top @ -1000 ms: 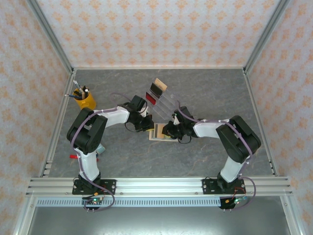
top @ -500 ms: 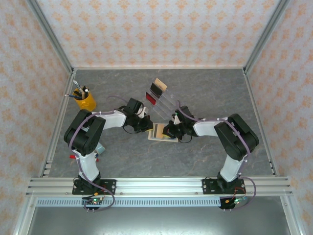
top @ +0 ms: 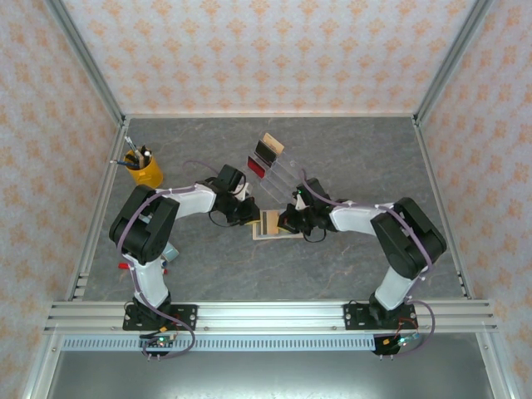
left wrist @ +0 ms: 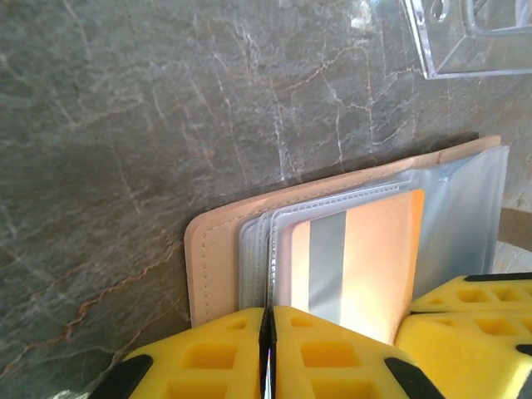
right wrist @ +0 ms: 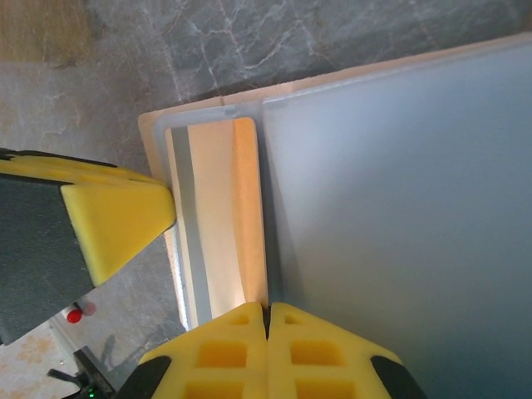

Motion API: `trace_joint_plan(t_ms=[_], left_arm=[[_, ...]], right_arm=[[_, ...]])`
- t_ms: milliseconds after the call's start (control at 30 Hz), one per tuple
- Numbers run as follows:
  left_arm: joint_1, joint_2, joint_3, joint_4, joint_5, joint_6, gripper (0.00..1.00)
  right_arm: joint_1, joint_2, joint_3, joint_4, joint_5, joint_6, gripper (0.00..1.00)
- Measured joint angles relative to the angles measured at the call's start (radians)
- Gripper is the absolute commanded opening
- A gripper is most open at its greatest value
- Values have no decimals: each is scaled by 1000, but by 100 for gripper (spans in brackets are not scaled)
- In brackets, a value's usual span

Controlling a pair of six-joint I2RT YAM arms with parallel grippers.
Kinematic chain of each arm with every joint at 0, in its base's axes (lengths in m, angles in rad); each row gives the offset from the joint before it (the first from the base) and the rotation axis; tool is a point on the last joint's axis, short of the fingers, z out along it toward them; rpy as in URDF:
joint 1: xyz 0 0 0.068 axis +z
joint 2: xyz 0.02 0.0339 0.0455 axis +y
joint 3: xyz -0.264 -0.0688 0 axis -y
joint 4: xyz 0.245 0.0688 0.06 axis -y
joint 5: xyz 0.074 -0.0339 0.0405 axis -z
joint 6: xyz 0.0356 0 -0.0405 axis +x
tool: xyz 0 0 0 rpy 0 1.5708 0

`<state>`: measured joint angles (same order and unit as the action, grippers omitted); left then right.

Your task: Take the credit cards out of the card holder

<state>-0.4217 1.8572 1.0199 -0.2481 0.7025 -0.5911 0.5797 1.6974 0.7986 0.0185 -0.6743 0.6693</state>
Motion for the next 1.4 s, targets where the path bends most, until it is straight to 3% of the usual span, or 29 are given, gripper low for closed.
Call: trace_joint_plan(t_ms=[433,933,1400], left_arm=[[12,0,6,-33,23,18,10],[-11,-63,33,-68,36,3,11],[-50,19,42,-55,49,-13,5]], right_arm=[[-1,-40,2,-83,77,-26,0],[-1,-15,4,-88,59,-54,0],[-1,-2,4,-37,47,-36,29]])
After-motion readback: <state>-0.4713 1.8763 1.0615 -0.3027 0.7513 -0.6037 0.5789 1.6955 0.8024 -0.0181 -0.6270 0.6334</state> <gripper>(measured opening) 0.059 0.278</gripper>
